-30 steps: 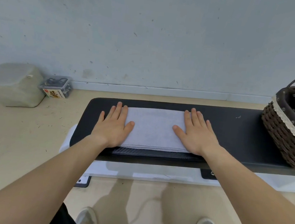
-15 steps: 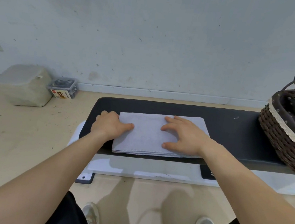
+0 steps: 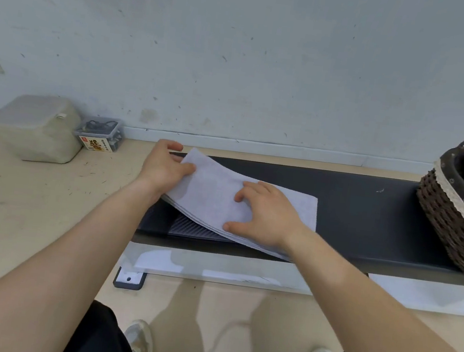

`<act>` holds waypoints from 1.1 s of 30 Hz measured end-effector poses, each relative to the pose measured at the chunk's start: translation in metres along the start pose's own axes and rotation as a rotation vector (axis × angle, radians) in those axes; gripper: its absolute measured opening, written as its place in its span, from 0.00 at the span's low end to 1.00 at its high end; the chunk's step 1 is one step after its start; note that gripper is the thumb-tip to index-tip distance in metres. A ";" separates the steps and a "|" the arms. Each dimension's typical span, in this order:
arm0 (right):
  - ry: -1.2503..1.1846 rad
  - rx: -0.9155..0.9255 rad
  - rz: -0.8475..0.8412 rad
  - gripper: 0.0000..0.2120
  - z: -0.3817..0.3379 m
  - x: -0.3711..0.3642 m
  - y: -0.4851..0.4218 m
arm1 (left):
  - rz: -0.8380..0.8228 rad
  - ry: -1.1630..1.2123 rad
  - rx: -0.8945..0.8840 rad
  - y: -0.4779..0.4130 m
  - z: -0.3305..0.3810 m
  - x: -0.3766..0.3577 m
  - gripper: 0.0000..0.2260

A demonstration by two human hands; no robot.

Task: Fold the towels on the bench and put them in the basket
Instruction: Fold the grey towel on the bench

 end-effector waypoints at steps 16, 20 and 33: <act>-0.254 -0.246 0.045 0.18 0.074 0.049 0.041 | -0.220 0.047 -0.250 0.039 0.062 -0.055 0.21; -0.201 -0.276 0.043 0.32 0.086 0.053 0.065 | -0.252 -0.011 -0.259 0.053 0.064 -0.085 0.21; -0.014 -0.256 -0.101 0.45 0.098 0.027 0.085 | -0.336 -0.392 -0.404 0.101 0.070 -0.166 0.24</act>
Point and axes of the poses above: each hand's wrist, its own y-axis away from the middle knuckle, its own x-axis out of the back of the hand, z = x × y, the point moved 7 cm from there along -y, towards the middle knuckle, and after that the axes turned 6 degrees about x, right-handed, at the moved point
